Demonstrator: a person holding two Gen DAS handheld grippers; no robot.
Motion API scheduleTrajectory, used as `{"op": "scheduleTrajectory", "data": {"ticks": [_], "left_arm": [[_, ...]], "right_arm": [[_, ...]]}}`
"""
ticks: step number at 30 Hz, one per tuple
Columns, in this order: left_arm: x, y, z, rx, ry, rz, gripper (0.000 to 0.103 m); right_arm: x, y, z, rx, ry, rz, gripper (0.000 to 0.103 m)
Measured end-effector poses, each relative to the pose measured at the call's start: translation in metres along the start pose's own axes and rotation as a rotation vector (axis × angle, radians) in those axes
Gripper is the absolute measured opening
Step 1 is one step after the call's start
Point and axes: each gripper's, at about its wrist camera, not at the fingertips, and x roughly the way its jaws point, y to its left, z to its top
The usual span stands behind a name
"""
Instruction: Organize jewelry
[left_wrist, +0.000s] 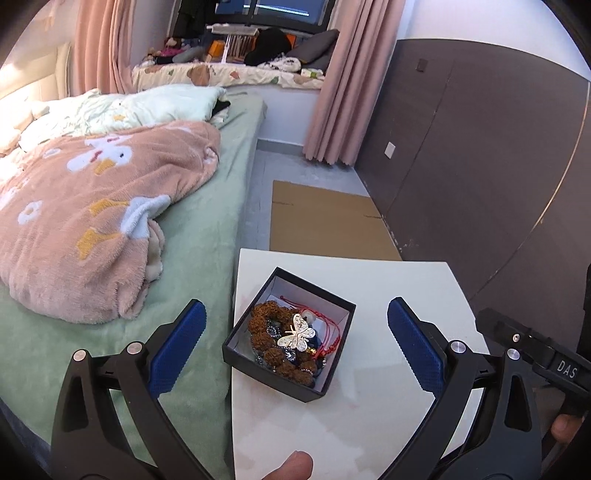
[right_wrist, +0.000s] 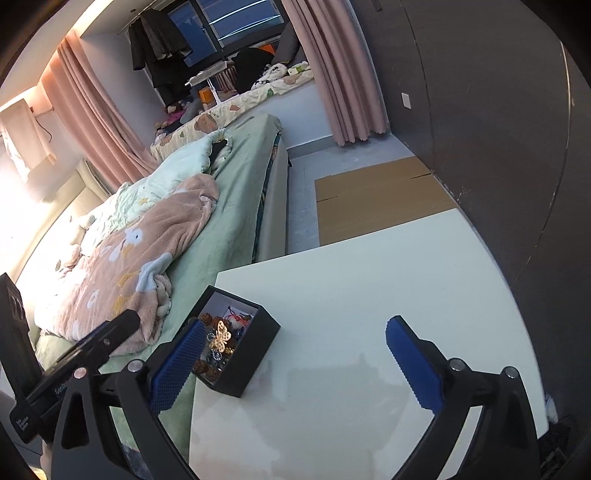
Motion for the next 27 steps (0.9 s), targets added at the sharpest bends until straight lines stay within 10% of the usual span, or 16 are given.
{"op": "scheduleTrajectory", "data": {"ticks": [27], "left_arm": [[-0.038,-0.03,-0.025,0.13,-0.039,-0.027,0.098]], "right_arm": [[-0.048,-0.048,-0.022,-0.077,-0.017,-0.043,0.095]]}}
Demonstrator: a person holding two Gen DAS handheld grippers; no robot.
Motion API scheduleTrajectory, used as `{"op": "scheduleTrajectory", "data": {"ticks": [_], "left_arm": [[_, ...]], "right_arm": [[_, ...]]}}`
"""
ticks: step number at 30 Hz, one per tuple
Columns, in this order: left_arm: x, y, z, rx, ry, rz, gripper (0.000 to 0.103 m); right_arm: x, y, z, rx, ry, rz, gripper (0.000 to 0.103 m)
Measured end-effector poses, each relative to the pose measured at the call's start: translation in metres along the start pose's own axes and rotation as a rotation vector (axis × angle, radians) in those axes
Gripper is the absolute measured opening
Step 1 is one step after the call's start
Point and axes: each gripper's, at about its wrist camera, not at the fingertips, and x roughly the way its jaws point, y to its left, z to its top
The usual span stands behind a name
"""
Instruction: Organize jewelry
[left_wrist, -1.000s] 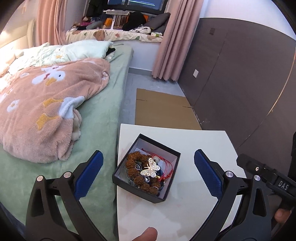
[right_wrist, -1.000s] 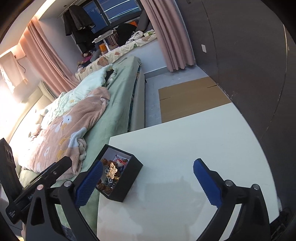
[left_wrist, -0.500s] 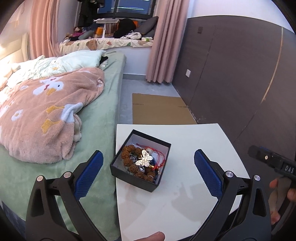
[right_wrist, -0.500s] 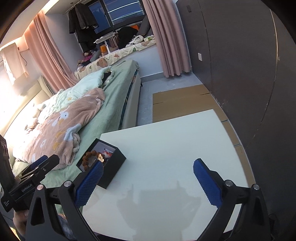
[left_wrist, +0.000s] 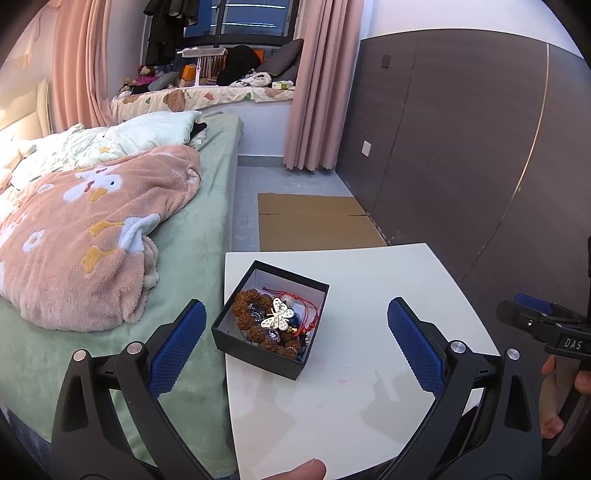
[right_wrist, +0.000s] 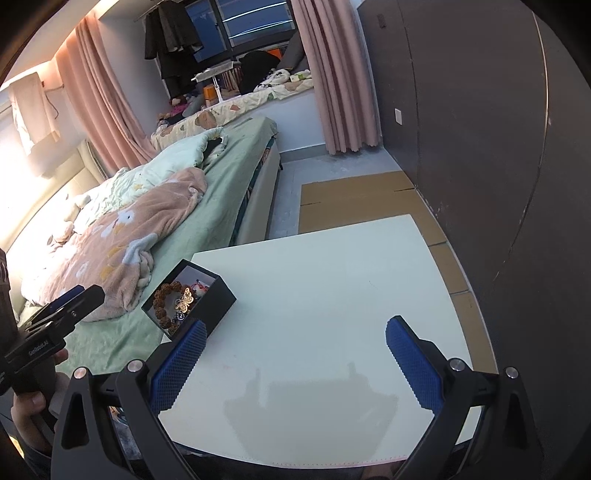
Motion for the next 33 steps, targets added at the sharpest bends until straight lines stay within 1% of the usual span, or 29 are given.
{"op": "scheduleTrajectory", "data": {"ticks": [3,14,33], "left_arm": [[0.0,-0.001,0.0,0.0,0.0,0.004,0.098],[-0.001,-0.003,0.006,0.007,-0.005,0.007,0.098],[-0.003,-0.002,0.004,0.008,-0.002,0.027,0.098]], "right_arm": [[0.002,-0.002,0.0,0.002,0.009,-0.011,0.095],[0.003,0.008,0.003,-0.018,-0.003,-0.008,0.095],[0.0,0.014,0.002,-0.036,-0.007,-0.019,0.095]]}}
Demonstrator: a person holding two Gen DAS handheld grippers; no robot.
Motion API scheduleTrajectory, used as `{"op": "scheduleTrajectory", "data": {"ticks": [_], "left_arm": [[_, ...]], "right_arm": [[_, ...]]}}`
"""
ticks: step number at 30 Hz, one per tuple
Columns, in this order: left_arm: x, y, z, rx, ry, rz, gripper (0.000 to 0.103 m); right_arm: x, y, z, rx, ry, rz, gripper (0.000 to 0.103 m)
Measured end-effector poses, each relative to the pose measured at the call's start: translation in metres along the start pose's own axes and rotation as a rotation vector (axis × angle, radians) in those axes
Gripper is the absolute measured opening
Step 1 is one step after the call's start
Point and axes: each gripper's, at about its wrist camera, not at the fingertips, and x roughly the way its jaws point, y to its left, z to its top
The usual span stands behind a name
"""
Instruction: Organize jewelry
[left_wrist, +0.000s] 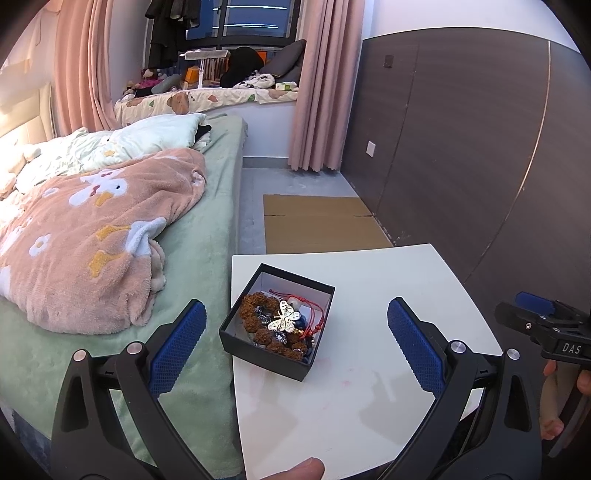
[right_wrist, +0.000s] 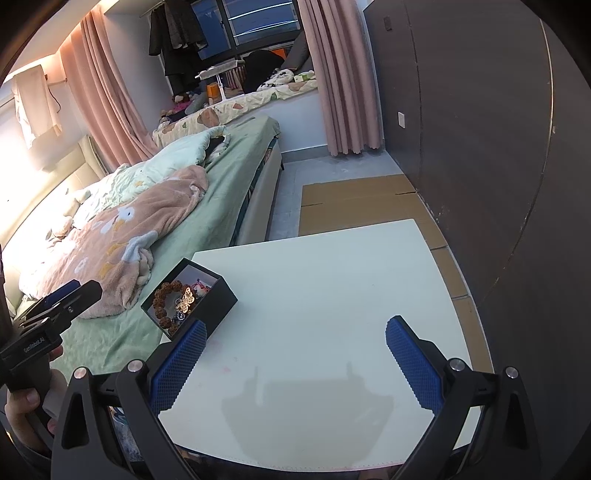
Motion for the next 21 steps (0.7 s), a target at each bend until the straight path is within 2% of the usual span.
{"op": "scheduleTrajectory", "data": {"ticks": [21], "left_arm": [[0.0041,-0.0025,0.0004,-0.003,0.007,0.0,0.098]], "right_arm": [[0.0015,-0.0047,-0.0014,0.004,0.004,-0.001,0.095]]}}
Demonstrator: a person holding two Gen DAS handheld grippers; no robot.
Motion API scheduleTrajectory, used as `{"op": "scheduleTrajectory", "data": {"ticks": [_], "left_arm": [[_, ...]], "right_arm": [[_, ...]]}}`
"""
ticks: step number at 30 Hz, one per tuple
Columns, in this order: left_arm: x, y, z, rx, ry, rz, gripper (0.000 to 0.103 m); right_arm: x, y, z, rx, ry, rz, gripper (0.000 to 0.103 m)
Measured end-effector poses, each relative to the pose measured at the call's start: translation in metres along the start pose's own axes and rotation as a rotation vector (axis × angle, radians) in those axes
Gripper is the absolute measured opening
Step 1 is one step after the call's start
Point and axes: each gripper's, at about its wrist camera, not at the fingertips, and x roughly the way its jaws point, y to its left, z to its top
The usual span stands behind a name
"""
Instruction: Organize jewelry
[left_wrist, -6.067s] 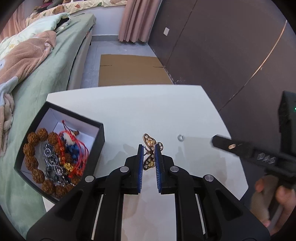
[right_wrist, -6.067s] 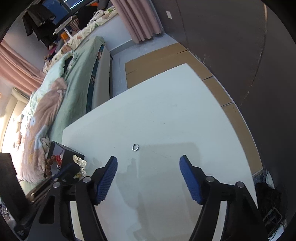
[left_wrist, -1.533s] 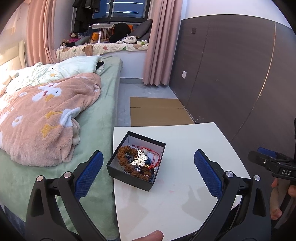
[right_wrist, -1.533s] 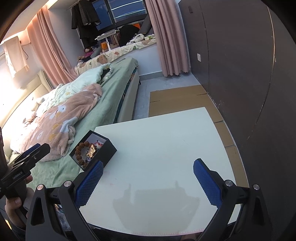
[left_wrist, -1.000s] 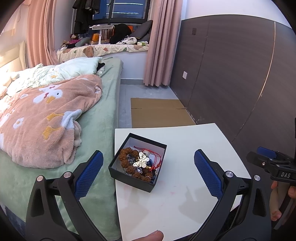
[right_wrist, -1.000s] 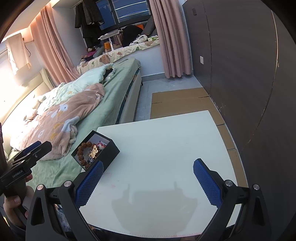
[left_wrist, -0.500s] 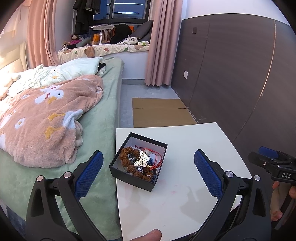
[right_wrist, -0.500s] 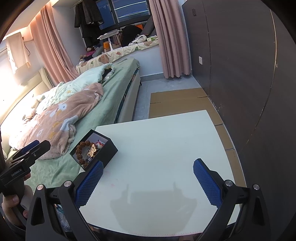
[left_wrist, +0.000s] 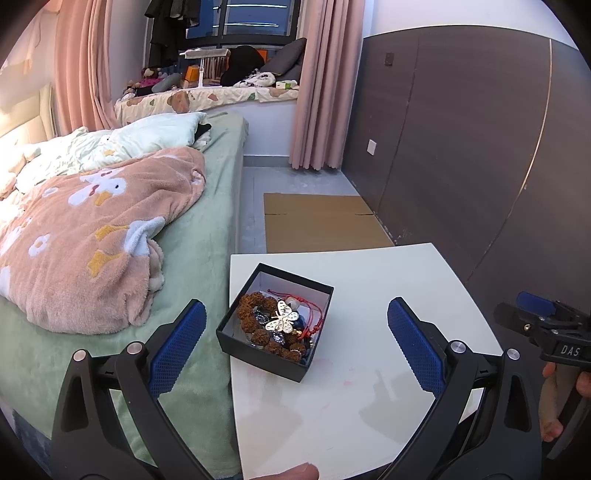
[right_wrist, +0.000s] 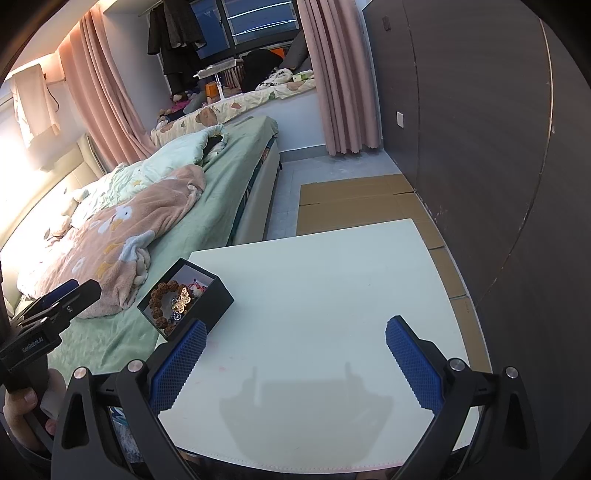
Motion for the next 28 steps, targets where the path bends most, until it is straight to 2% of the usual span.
{"op": "scheduleTrajectory", "data": {"ticks": [11,17,23,28], "left_arm": [[0.003,-0.002,-0.001,-0.011,0.018,-0.007,0.098],[-0.002,-0.01,-0.003,0.035,-0.007,0.002,0.098],[-0.006,-0.011,-0.002,0.031,-0.017,-0.002,0.098],[-0.015,-0.008,0.005,-0.027,-0.031,-0.01,0.098]], "right_arm": [[0.002,-0.002,0.0,0.0,0.001,-0.004,0.095],[0.002,-0.002,0.0,-0.004,0.002,-0.006,0.095],[0.003,-0.004,-0.001,-0.001,0.002,-0.009,0.095],[0.006,-0.003,-0.002,0.007,0.006,-0.017,0.095]]}}
